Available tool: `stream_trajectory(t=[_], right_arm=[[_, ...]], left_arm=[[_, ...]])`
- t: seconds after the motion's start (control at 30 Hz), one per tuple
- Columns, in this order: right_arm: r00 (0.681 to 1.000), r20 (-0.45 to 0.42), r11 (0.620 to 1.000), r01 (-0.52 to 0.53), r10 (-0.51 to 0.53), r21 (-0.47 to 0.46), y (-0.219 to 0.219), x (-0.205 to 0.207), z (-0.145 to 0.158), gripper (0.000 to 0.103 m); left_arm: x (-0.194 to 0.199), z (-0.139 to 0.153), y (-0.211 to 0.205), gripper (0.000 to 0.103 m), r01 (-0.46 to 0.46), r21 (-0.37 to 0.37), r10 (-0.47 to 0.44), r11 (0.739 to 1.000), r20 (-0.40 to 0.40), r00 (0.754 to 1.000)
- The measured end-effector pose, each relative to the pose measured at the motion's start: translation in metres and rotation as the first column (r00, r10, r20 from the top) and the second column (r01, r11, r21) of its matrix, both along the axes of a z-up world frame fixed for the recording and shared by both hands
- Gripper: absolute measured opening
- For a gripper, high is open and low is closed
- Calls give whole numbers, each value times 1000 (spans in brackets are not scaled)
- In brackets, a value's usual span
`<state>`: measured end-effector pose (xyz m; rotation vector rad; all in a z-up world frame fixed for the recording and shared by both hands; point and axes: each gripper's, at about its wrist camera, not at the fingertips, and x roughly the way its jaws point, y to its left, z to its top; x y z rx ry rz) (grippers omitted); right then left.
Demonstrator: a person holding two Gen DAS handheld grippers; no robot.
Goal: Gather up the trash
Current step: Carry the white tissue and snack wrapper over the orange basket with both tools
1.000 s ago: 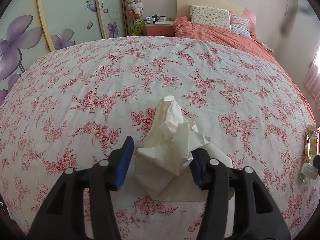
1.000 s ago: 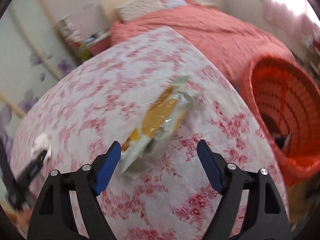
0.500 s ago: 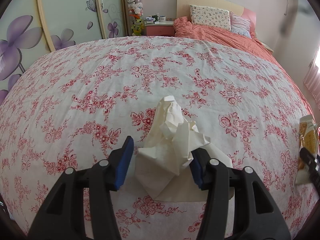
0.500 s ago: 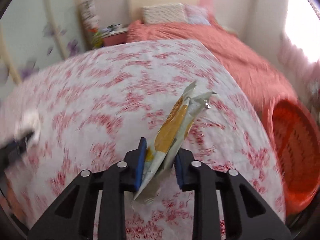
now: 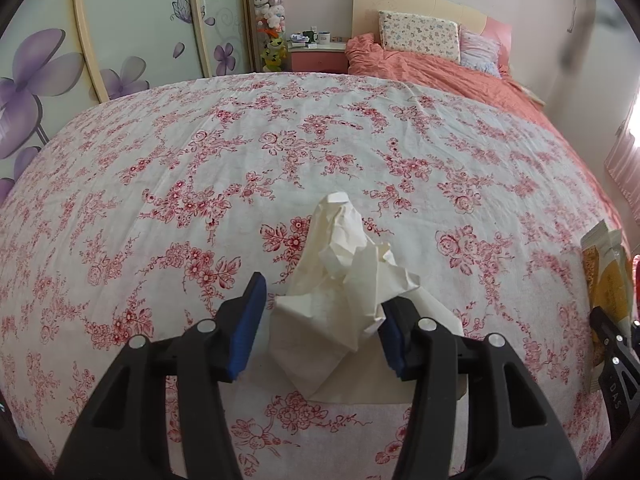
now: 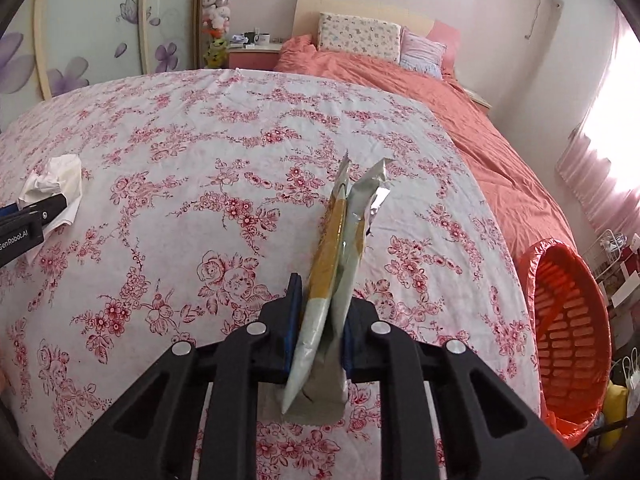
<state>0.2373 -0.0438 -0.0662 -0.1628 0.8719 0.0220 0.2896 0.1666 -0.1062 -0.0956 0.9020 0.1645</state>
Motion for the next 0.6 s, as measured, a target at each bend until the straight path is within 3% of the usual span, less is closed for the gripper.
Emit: stream_trajectory(t=[0.07,0.13,0.3,0.6], right_arm=[[1000,0,999,5,-5,36,-5,-1,1,14],[1000,-5,997,7,-7,75,-12,-2,1,12],[1000,19,986,17,-21,167,-29,-11,19,11],[994,101,966,6,-33,259,-65,-36,59,11]], left_arm=[[-2,1,2,42,25,-7,-25,1000,7,1000],[-5,1,0,39,59,1,-59,998,10,998],[-15,8,2,38,85,-46,-83,995,36,996],[-34,46,-32,38,147,-30,-143,989,106,984]])
